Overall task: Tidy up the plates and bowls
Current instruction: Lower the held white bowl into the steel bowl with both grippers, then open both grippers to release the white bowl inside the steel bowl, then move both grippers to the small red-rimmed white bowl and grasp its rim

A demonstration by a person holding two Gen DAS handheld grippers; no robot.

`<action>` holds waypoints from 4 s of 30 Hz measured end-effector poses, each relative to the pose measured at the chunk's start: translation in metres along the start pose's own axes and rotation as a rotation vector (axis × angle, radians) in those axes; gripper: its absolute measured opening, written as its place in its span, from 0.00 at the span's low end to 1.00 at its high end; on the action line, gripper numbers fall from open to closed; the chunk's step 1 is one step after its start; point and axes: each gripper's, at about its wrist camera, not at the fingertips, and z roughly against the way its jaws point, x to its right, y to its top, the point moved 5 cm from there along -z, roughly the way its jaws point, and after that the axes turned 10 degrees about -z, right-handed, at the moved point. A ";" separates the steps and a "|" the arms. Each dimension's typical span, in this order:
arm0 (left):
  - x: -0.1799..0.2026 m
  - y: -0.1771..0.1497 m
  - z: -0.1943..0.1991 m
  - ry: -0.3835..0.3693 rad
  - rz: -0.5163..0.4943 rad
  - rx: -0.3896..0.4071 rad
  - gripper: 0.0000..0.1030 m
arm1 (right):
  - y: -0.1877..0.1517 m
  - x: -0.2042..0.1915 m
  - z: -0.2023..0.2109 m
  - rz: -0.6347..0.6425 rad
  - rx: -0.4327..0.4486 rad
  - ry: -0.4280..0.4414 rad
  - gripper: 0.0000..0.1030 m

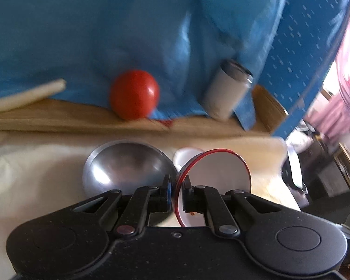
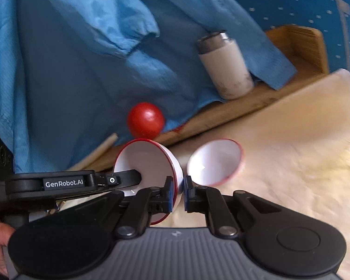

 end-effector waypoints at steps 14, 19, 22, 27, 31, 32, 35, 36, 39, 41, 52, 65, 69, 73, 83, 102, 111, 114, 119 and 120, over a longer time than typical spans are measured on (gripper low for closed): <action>-0.056 0.000 -0.022 0.123 0.062 -0.033 0.08 | -0.003 -0.017 -0.070 0.040 -0.089 0.005 0.10; -0.063 -0.005 -0.030 0.133 0.058 -0.070 0.08 | -0.007 -0.016 -0.082 0.050 -0.124 -0.012 0.10; -0.064 -0.008 -0.036 0.140 0.055 -0.090 0.08 | -0.009 -0.015 -0.086 0.055 -0.144 -0.017 0.12; -0.066 -0.013 -0.041 0.140 0.060 -0.117 0.11 | -0.009 -0.019 -0.089 0.065 -0.154 -0.016 0.17; -0.067 -0.014 -0.042 0.145 0.064 -0.115 0.11 | -0.009 -0.021 -0.090 0.077 -0.157 -0.017 0.20; -0.066 -0.015 -0.042 0.146 0.064 -0.115 0.11 | -0.010 -0.021 -0.090 0.080 -0.156 -0.017 0.20; -0.066 -0.015 -0.042 0.145 0.064 -0.114 0.11 | -0.010 -0.021 -0.088 0.085 -0.155 -0.017 0.20; -0.066 -0.015 -0.042 0.146 0.064 -0.114 0.11 | -0.010 -0.021 -0.088 0.085 -0.156 -0.017 0.21; -0.066 -0.015 -0.042 0.146 0.062 -0.115 0.11 | -0.011 -0.022 -0.087 0.090 -0.156 -0.016 0.22; -0.066 -0.014 -0.042 0.147 0.062 -0.116 0.11 | -0.012 -0.024 -0.086 0.100 -0.154 -0.018 0.22; -0.065 -0.015 -0.041 0.157 0.057 -0.118 0.17 | -0.017 -0.030 -0.086 0.138 -0.145 -0.026 0.27; -0.065 -0.015 -0.041 0.163 0.064 -0.121 0.19 | -0.022 -0.043 -0.084 0.221 -0.134 -0.042 0.48; -0.065 -0.015 -0.041 0.163 0.067 -0.122 0.20 | -0.023 -0.047 -0.081 0.258 -0.118 -0.054 0.54; -0.066 -0.015 -0.041 0.158 0.074 -0.123 0.20 | -0.023 -0.049 -0.078 0.278 -0.106 -0.055 0.58; -0.057 -0.013 -0.034 0.154 0.087 -0.104 0.42 | -0.019 -0.036 -0.045 0.284 -0.014 -0.073 0.83; 0.028 0.021 -0.060 0.034 -0.145 -0.062 0.96 | 0.007 0.047 0.001 0.160 0.100 -0.213 0.99; 0.052 0.026 -0.108 0.029 -0.286 -0.186 0.97 | 0.015 0.062 -0.015 0.139 0.095 -0.237 0.99; 0.051 0.026 -0.120 0.024 -0.306 -0.219 0.98 | 0.017 0.063 -0.023 0.129 0.088 -0.234 0.99; 0.048 0.029 -0.133 0.047 -0.340 -0.236 0.99 | 0.018 0.062 -0.038 0.135 0.064 -0.228 0.99; 0.047 0.029 -0.134 0.043 -0.338 -0.241 0.99 | 0.019 0.062 -0.041 0.138 0.061 -0.227 0.99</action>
